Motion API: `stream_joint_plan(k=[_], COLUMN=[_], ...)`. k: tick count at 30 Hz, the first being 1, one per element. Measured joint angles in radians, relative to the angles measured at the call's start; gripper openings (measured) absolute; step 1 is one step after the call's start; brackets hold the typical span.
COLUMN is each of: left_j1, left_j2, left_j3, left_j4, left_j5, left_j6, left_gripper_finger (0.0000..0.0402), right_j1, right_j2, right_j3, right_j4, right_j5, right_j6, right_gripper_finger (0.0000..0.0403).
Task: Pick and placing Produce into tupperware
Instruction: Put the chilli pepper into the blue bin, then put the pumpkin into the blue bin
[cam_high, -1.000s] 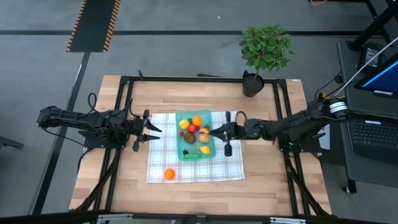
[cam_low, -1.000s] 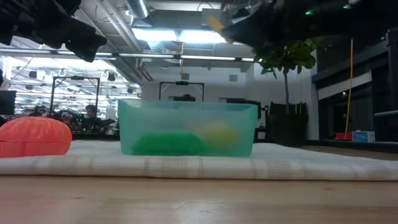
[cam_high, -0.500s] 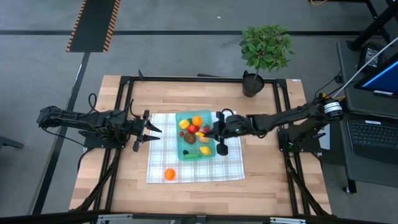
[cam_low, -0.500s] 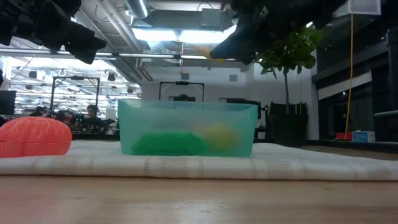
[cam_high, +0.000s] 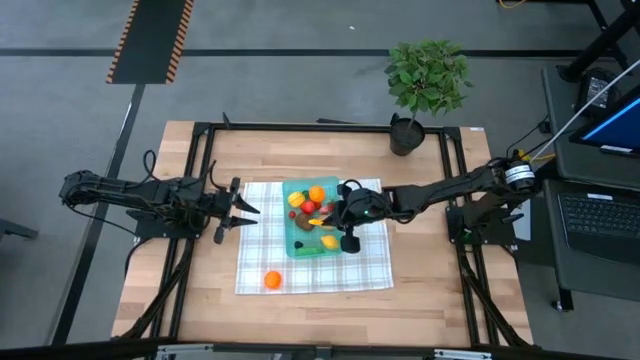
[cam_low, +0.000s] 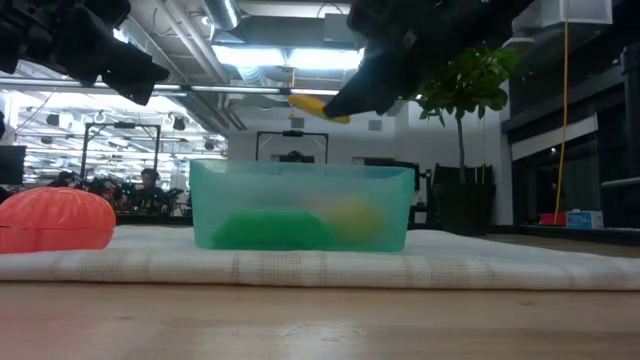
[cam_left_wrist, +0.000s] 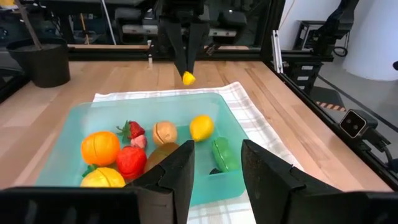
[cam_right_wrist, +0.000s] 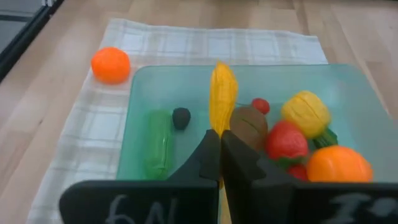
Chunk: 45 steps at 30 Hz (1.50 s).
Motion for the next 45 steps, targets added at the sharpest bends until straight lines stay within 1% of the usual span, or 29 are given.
stream_joint_plan(k=[3,8,12,18,23,27,35,41,45], left_j1=[0.0,0.0,0.0,0.0,0.0,0.0,0.0,0.0,0.0], left_j2=[0.0,0.0,0.0,0.0,0.0,0.0,0.0,0.0,0.0], left_j3=[0.0,0.0,0.0,0.0,0.0,0.0,0.0,0.0,0.0], left_j4=[-0.007,-0.009,-0.01,-0.013,-0.012,-0.012,-0.012,-0.012,-0.012], left_j5=[0.0,0.0,0.0,0.0,0.0,0.0,0.0,0.0,0.0], left_j6=[0.0,0.0,0.0,0.0,0.0,0.0,-0.001,-0.001,0.0], left_gripper_finger=[0.0125,0.0132,0.0137,0.0141,0.0134,0.0128,0.012,0.0127,0.0134], right_j1=[0.002,0.004,0.003,0.003,0.003,0.003,0.003,0.003,0.003], right_j2=[0.043,0.121,0.163,0.178,0.178,0.178,0.178,0.175,0.169], right_j3=[0.0,-0.001,-0.001,-0.001,-0.001,-0.001,-0.001,-0.001,0.022], right_j4=[0.046,0.06,0.079,0.065,0.06,0.044,0.048,0.06,0.034], right_j5=[-0.028,-0.054,-0.099,-0.122,-0.122,-0.121,-0.121,-0.12,-0.126], right_j6=[0.001,0.027,0.031,0.053,0.061,0.085,0.1,0.118,0.133], right_gripper_finger=[0.0006,0.0006,0.0006,0.0006,0.0008,0.0029,0.0086,0.0139,0.0159])
